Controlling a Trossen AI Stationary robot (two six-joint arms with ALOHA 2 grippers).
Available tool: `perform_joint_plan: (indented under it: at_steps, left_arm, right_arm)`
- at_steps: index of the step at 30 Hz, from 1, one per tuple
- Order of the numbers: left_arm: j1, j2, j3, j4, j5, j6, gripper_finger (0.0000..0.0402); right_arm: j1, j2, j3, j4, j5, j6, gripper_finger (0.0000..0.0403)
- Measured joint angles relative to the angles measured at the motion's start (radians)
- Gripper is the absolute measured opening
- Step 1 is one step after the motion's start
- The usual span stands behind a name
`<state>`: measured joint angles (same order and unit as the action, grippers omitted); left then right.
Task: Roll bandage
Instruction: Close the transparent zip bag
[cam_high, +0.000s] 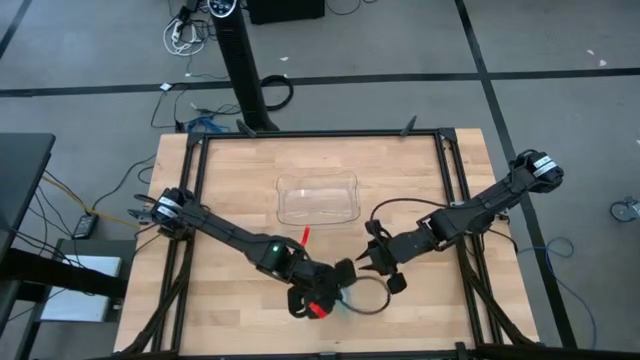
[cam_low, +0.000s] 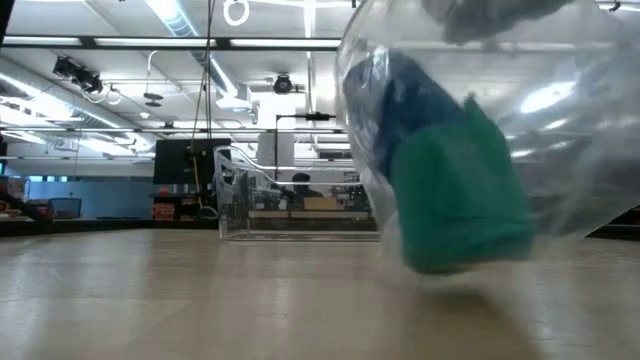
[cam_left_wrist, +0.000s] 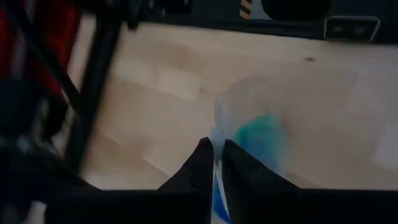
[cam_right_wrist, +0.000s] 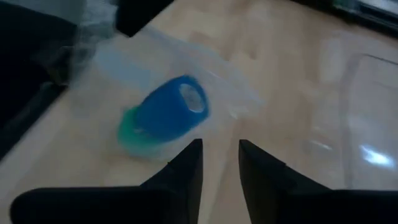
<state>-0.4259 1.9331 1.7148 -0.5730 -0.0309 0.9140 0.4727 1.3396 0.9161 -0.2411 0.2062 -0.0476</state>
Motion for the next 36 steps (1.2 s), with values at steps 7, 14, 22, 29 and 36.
perform_joint_plan:
  at_steps: [7, 14, 22, 29, 36]
  left_arm:
    - [-0.019, 0.0, 0.0, 0.141, 0.018, 0.209, 0.0026]
    - [-0.03, 0.0, 0.0, 0.252, 0.097, 0.209, 0.0026]
    - [-0.02, 0.0, 0.0, 0.271, 0.108, 0.208, 0.0026]
    - [0.009, 0.0, 0.0, 0.284, 0.156, 0.154, 0.0026]
    - [0.009, 0.0, 0.0, 0.305, 0.164, 0.147, 0.0026]
  right_arm:
    - [-0.038, 0.0, 0.0, 0.076, -0.137, -0.117, 0.0111]
    - [-0.05, 0.0, 0.0, 0.193, -0.325, -0.208, 0.0111]
    - [-0.088, 0.0, 0.0, 0.199, -0.472, -0.224, 0.0112]
    - [-0.162, 0.0, 0.0, 0.194, -0.573, -0.284, 0.0138]
    - [-0.167, 0.0, 0.0, 0.192, -0.605, -0.392, 0.0187]
